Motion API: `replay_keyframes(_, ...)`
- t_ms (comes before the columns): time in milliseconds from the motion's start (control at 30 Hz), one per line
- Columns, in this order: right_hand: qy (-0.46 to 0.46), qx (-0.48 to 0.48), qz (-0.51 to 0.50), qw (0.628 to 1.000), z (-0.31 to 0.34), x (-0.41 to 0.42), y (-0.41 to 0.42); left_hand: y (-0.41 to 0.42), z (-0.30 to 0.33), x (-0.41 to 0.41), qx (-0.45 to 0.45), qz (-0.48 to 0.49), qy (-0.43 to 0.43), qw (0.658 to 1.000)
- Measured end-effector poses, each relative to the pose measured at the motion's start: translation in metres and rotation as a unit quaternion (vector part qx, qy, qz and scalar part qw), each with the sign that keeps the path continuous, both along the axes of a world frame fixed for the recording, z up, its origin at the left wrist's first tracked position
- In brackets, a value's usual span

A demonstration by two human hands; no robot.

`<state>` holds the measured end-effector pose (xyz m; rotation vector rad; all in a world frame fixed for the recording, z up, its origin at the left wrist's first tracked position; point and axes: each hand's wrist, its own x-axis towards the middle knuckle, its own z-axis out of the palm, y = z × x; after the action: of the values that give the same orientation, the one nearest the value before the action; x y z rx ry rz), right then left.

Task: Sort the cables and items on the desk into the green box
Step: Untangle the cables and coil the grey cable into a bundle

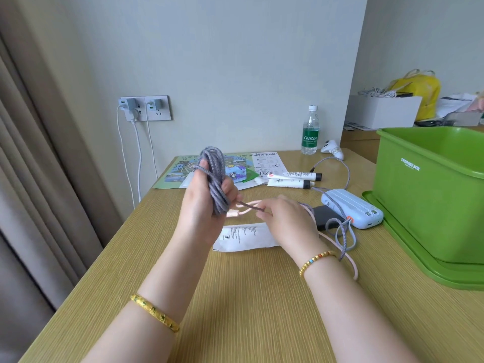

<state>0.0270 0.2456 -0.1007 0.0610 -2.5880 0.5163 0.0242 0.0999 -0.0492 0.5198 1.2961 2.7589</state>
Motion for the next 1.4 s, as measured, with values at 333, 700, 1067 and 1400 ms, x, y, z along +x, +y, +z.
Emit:
replay_keyframes(333, -0.002, -0.027, -0.023, 0.999, 0.008, -0.002, 0.006, -0.024, 0.006, -0.015, -0.035, 0.025, -0.031, 0.999)
replay_keyframes(700, -0.162, 0.09, 0.051, 0.981, -0.001, -0.001, -0.003, -0.015, -0.003, -0.011, -0.141, 0.047, -0.08, 0.986)
replay_keyframes(1067, -0.099, 0.175, 0.046, 0.978, -0.002, -0.001, 0.0, -0.013, -0.009, -0.015, -0.218, 0.108, -0.05, 0.969)
replay_keyframes(1400, -0.219, -0.304, 0.279, 0.884, 0.033, 0.028, -0.023, -0.015, -0.019, -0.023, -0.234, 0.26, -0.029, 0.936)
